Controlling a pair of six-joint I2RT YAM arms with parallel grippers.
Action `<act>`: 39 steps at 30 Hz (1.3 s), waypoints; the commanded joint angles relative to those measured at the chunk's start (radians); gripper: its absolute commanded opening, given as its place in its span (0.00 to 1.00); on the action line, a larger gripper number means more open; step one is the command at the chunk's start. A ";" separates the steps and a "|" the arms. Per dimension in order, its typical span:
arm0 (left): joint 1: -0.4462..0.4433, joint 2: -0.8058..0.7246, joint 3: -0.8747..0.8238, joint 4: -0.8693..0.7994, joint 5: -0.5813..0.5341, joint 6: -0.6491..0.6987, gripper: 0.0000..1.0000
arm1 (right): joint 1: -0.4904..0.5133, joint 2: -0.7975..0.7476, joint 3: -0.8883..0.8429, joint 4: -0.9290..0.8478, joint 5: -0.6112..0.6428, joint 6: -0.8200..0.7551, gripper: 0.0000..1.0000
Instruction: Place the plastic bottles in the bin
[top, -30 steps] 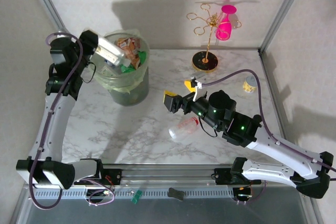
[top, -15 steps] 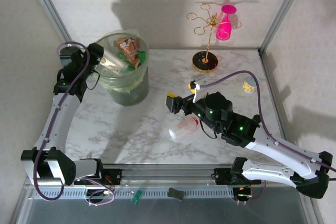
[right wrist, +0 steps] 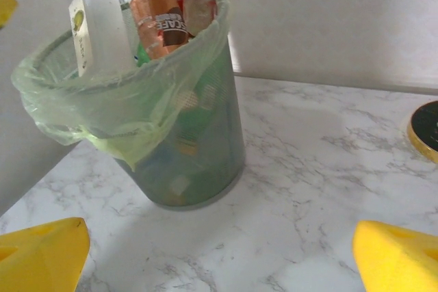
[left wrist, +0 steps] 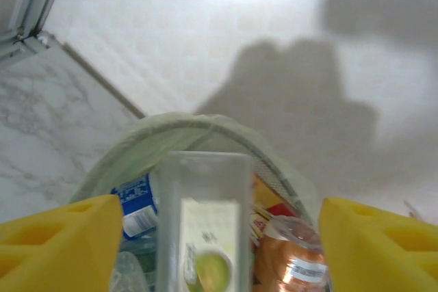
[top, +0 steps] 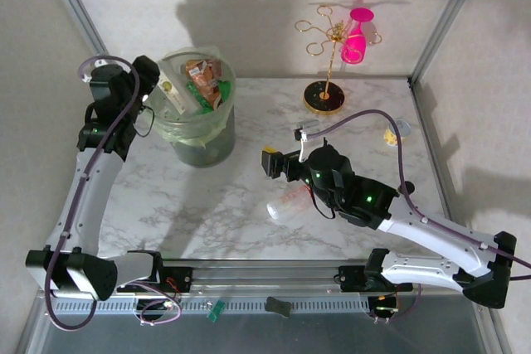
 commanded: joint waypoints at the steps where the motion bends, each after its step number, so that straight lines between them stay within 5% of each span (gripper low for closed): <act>1: -0.036 -0.021 0.009 -0.012 -0.083 0.092 0.65 | 0.004 0.017 0.009 -0.048 0.085 0.113 0.99; 7: -0.053 -0.024 0.008 0.005 -0.133 0.128 0.50 | -0.052 0.076 0.020 -0.239 0.110 0.349 0.94; 13: -0.060 0.059 -0.052 0.094 0.061 0.052 0.42 | -0.127 0.070 -0.073 -0.288 0.029 0.520 0.87; 21: -0.103 0.114 -0.128 0.108 0.093 0.010 0.42 | -0.255 0.145 -0.199 -0.337 -0.115 0.779 0.84; 33: -0.154 -0.107 -0.068 0.032 -0.003 0.053 0.48 | -0.281 0.278 -0.307 -0.156 -0.298 0.928 0.95; 39: -0.322 -0.260 -0.152 0.027 -0.049 0.004 0.48 | -0.282 0.361 -0.295 -0.090 -0.311 0.961 0.94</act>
